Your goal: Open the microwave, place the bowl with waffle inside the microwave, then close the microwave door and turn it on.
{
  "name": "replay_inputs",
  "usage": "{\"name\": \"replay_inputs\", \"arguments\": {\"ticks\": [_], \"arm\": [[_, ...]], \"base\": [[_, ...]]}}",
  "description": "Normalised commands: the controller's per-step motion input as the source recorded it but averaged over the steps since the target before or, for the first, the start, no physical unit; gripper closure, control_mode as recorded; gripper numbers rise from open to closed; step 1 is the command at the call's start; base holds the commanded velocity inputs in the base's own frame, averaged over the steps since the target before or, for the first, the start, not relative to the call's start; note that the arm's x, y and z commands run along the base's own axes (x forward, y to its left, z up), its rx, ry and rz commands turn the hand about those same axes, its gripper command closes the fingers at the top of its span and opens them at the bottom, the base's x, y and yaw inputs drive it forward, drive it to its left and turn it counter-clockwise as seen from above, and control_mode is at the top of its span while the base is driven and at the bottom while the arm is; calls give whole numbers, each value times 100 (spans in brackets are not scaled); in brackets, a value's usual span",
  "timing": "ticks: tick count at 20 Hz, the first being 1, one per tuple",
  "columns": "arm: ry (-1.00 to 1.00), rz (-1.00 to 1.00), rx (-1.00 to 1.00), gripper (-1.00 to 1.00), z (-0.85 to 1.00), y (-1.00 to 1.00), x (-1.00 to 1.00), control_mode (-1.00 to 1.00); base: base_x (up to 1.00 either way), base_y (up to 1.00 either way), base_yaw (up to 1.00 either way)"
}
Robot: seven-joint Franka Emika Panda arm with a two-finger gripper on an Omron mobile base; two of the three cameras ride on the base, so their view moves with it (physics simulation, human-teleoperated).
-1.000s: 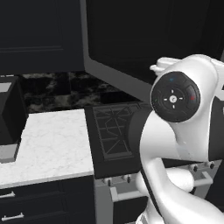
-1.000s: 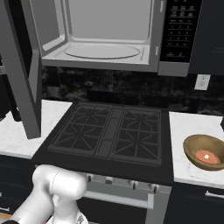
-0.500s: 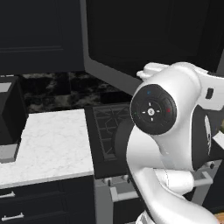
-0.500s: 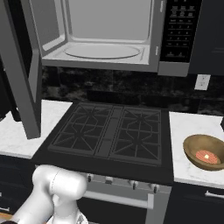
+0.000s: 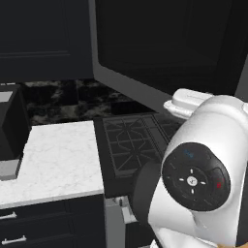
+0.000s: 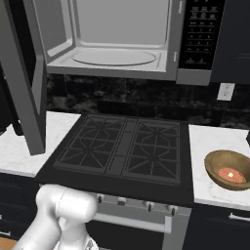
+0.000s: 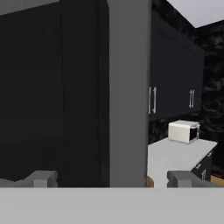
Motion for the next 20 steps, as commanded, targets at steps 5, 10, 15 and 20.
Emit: {"name": "replay_inputs", "arguments": {"ticks": [5, 10, 15, 20], "arm": [[-9, 8, 10, -100, -11, -25, -61, -100], [-4, 27, 27, -100, 0, -60, -59, -100], [1, 37, 42, -100, -9, -70, -26, -100], [6, 38, 58, -100, -3, -86, 0, -100]], "base": [[0, 0, 0], [0, 0, 0], [0, 0, 0], [0, 0, 0]]}}
